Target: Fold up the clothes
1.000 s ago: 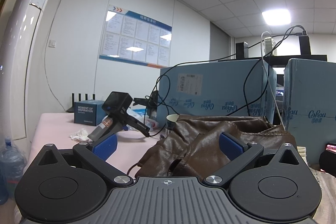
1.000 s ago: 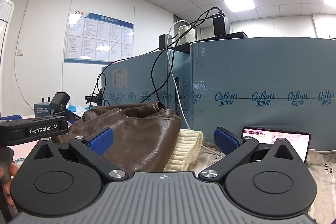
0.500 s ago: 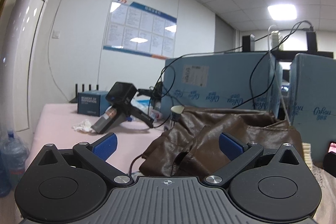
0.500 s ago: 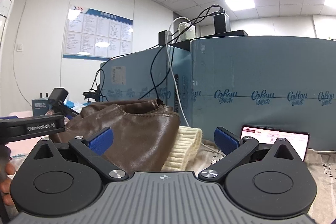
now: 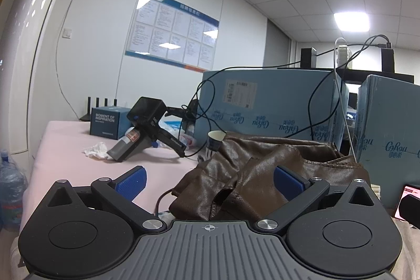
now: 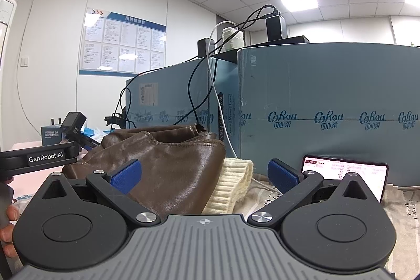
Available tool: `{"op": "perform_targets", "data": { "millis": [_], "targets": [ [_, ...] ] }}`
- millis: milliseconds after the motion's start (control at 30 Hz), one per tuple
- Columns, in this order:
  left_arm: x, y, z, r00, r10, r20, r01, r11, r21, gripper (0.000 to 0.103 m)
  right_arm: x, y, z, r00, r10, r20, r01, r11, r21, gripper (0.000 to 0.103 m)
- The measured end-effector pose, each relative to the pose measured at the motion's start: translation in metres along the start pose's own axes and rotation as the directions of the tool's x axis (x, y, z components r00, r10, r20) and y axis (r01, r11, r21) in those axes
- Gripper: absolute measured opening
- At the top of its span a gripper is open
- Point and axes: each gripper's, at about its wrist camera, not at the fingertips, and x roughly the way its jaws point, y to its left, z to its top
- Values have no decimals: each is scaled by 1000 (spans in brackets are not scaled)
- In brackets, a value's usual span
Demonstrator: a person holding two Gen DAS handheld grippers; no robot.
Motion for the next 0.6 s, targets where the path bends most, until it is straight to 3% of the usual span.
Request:
{"op": "perform_targets", "data": {
  "millis": [267, 600],
  "targets": [
    [-5, -9, 0, 1000, -11, 21, 10, 999, 54, 103, -8, -7, 0, 999, -9, 39, 7, 999, 35, 103],
    [-4, -8, 0, 1000, -8, 14, 7, 999, 53, 103, -9, -6, 0, 999, -9, 48, 8, 1000, 28, 103]
  ]
}}
